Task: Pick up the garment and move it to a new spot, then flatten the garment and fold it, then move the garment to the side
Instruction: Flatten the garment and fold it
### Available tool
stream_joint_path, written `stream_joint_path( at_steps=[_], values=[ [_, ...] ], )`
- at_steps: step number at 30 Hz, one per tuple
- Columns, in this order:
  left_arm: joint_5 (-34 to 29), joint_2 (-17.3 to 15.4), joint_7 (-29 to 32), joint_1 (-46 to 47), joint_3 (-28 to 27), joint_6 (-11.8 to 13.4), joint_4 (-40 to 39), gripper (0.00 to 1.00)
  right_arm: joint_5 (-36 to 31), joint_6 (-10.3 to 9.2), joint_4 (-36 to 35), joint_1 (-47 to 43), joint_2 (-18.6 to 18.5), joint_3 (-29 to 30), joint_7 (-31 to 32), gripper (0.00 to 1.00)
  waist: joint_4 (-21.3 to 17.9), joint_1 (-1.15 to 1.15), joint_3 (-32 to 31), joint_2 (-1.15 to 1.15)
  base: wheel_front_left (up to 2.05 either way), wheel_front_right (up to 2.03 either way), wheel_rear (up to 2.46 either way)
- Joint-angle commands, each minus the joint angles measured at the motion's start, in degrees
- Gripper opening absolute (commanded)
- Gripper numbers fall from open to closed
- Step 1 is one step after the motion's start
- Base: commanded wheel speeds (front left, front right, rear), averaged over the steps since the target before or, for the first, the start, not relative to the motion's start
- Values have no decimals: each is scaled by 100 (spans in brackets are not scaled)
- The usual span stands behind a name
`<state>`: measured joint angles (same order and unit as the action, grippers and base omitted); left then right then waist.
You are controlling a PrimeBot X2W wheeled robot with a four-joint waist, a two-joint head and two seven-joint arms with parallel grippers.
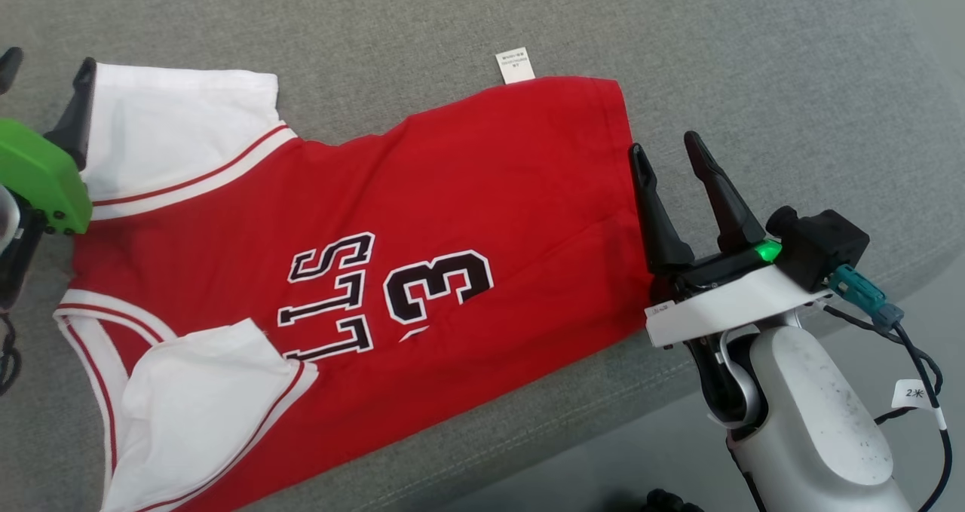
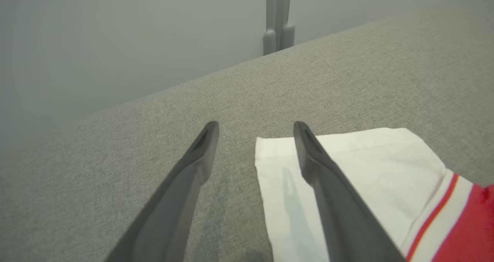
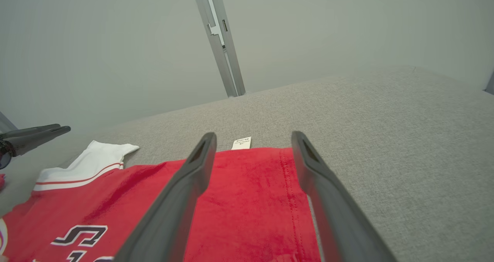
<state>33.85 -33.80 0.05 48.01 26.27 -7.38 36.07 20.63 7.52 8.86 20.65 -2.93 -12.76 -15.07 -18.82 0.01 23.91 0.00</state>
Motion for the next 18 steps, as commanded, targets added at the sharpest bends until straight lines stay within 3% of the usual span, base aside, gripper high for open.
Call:
stream_joint_path(
  at_steps=[1, 5, 18],
  values=[
    [192, -121, 35, 133, 72, -7, 58, 100, 51, -6, -39, 76, 3, -15, -26, 100, -250, -1, 254, 0, 0, 0, 0],
    [605, -362, 116, 270, 321, -6, 315, 100, 98, -6, -19, 111, 5, -35, -26, 100, -321, -1, 326, 0, 0, 0, 0],
    [1160, -494, 222, 680, 1088, -8, 816, 100, 155, -6, -38, 173, 0, -85, -26, 100, -435, -1, 502, 0, 0, 0, 0]
  ],
)
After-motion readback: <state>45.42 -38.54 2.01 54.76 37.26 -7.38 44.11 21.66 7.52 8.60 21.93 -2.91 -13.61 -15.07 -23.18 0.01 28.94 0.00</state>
